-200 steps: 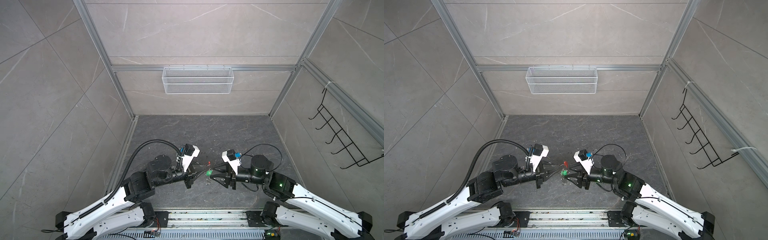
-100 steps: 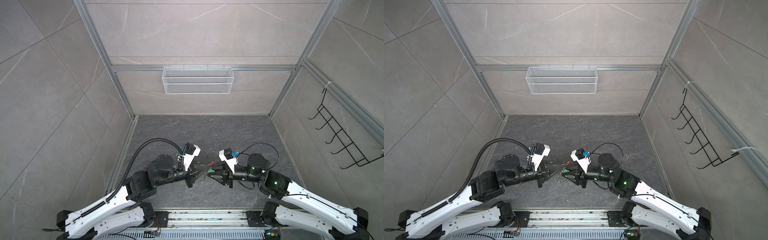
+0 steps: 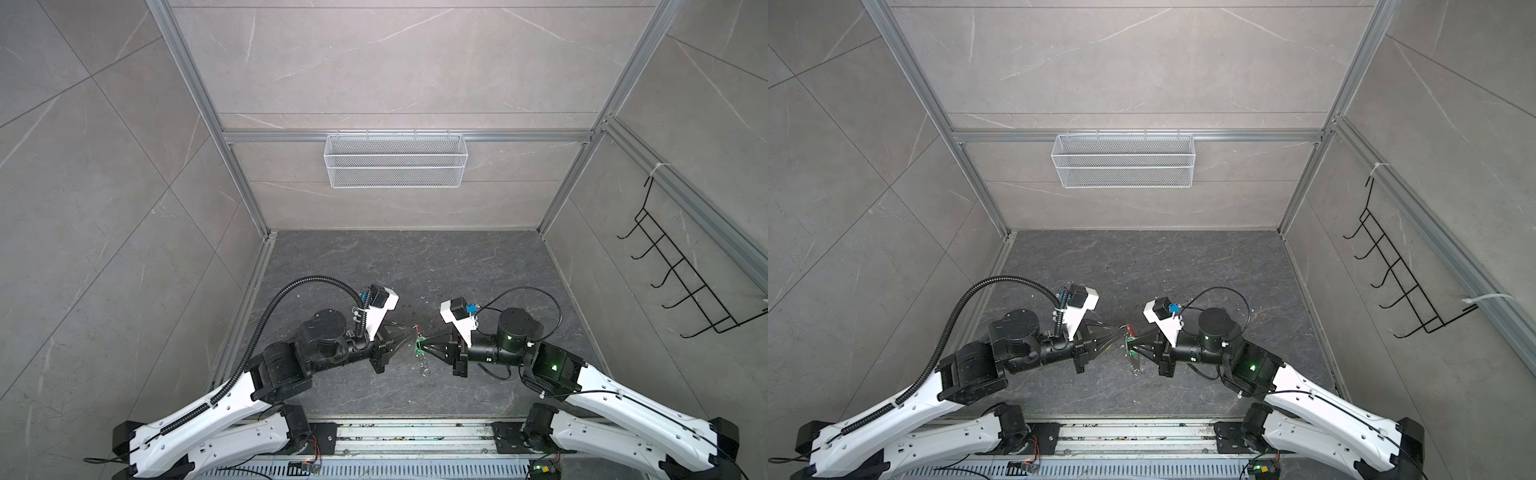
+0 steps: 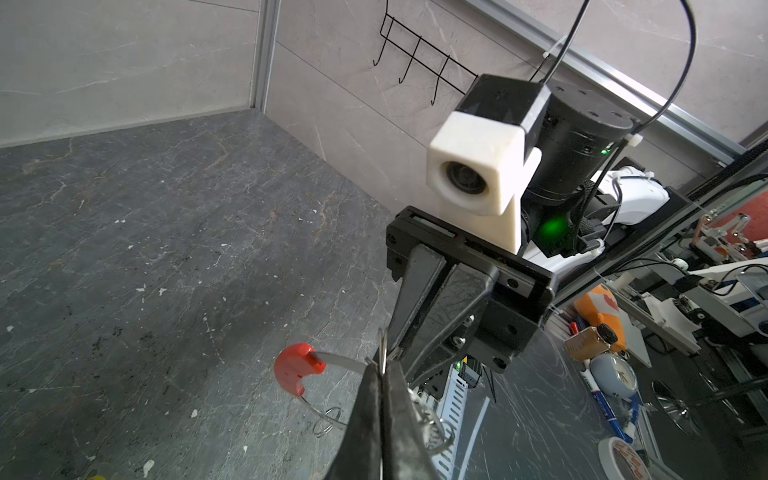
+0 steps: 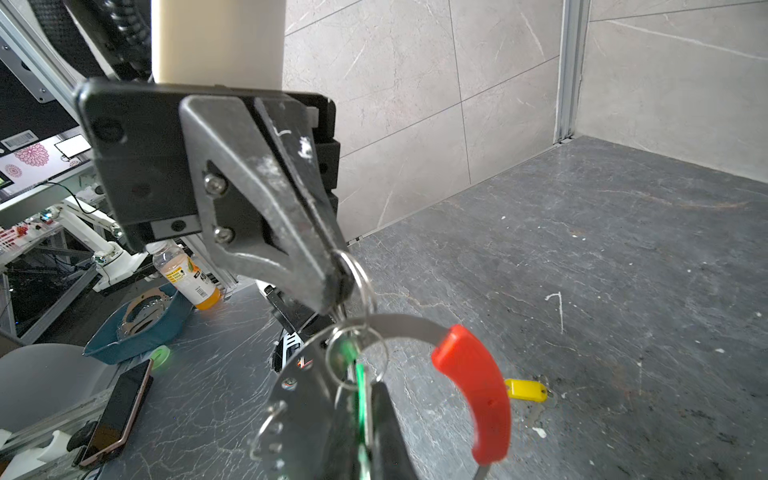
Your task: Remove the keys from the keyring
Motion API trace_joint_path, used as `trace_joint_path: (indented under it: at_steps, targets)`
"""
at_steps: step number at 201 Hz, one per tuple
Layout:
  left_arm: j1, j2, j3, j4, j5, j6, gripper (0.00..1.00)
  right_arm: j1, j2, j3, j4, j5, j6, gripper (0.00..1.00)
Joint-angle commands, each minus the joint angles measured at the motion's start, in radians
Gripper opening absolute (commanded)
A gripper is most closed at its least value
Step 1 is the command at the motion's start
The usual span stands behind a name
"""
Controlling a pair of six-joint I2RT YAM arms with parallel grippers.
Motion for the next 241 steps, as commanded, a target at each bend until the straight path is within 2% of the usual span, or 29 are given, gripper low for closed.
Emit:
trace_joint_path:
  at_steps: [1, 42, 75, 151, 241]
  targets:
    - [-0.010, -0.019, 0.053, 0.001, -0.068, 0.007, 0.00, 0.003, -0.014, 0.000, -0.053, 0.021, -0.010, 0.00]
    - [-0.064, -0.009, 0.060, -0.026, -0.187, 0.046, 0.00, 0.003, -0.012, 0.019, -0.094, 0.072, -0.014, 0.00]
    - [-0.086, -0.007, 0.065, -0.047, -0.241, 0.069, 0.00, 0.004, -0.022, 0.039, -0.133, 0.101, -0.029, 0.00]
    - [-0.091, -0.006, 0.063, -0.074, -0.263, 0.076, 0.00, 0.004, -0.044, 0.075, -0.181, 0.188, -0.061, 0.00]
    - [-0.092, 0.023, 0.091, -0.139, -0.290, 0.063, 0.00, 0.004, -0.039, 0.158, -0.275, 0.229, -0.108, 0.00]
